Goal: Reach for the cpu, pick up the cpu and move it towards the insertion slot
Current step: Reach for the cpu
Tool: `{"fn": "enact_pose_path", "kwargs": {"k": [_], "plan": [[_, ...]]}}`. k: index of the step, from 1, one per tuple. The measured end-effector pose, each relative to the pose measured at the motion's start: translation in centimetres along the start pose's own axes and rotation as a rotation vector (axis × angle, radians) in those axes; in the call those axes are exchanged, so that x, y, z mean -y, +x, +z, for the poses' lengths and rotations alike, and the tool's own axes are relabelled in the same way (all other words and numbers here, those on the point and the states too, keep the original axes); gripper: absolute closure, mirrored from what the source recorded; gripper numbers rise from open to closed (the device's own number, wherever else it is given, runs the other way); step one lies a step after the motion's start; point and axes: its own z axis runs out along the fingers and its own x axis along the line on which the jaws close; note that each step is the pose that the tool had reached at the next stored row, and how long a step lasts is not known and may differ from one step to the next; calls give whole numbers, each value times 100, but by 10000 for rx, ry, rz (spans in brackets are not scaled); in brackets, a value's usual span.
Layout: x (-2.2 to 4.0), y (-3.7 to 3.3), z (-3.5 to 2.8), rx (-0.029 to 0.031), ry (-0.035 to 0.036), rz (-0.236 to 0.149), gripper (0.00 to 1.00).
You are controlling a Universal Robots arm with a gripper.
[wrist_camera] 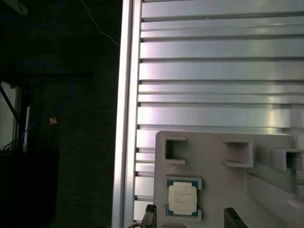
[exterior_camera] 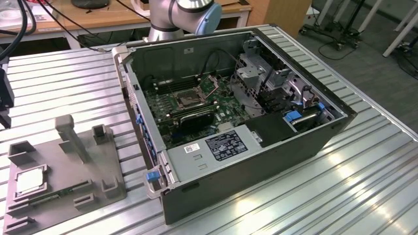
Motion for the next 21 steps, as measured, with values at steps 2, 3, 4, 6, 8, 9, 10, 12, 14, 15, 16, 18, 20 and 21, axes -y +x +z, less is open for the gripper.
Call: {"fn": "enact_pose_path", "kwargs": {"k": [2,3,4,6,8,9,10,12,14,15,16,18,20,21], "plan": [[6,0,6,7,1,-1,35],[12,1,10,12,2,-1,35],[16,2,19,22,1,-1,35],[24,9,49,35,1,0,35],[36,15,83,41,1,-2,35],[38,16,101,43,2,-2,35],[39,18,115,55,3,-2,35],[43,27,139,97,3,-5,35],[46,40,168,131,3,-6,35],[46,47,181,150,3,-6,35],[47,52,193,165,3,-8,35],[48,64,218,180,4,-8,35],[49,73,245,191,4,-10,35],[50,76,256,194,4,-10,35]]}}
